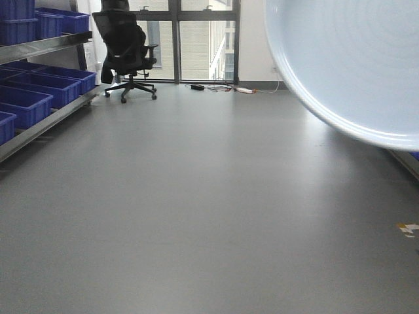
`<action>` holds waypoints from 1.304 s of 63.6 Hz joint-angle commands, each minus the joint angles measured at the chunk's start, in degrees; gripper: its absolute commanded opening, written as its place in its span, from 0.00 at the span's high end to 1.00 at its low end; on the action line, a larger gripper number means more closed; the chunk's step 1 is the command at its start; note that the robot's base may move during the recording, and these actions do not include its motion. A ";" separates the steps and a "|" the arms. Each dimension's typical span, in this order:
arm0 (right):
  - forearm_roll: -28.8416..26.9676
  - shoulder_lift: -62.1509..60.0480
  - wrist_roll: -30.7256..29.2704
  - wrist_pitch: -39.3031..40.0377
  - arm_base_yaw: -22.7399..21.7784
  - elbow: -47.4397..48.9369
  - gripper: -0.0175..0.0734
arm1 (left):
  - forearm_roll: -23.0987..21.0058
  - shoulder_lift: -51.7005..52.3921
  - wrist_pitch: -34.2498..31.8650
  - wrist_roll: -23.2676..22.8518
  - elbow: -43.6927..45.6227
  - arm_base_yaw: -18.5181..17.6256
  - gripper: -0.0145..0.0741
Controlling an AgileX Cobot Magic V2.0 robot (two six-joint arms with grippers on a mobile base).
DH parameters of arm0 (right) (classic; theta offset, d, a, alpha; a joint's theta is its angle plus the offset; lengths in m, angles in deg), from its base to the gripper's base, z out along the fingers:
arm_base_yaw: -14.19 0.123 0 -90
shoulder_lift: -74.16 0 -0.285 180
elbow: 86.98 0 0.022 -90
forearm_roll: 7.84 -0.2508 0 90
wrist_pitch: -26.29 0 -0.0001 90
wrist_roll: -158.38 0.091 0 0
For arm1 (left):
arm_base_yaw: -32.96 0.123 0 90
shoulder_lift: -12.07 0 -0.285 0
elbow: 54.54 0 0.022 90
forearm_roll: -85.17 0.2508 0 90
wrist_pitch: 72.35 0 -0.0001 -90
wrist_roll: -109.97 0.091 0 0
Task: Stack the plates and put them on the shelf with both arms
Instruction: 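Drive the base away from the table carrying the plate stack, then turn the base toward the shelf rack of blue bins and approach it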
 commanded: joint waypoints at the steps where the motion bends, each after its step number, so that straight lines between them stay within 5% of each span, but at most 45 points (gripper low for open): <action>1: 0.09 -0.03 -0.07 5.96 -0.39 1.80 0.75 | -0.34 -0.32 -4.62 -0.24 1.71 0.10 0.75; 83: 0.09 -0.03 -0.07 5.96 -0.39 1.80 0.75 | -0.34 -0.32 -4.62 -0.24 1.71 0.10 0.75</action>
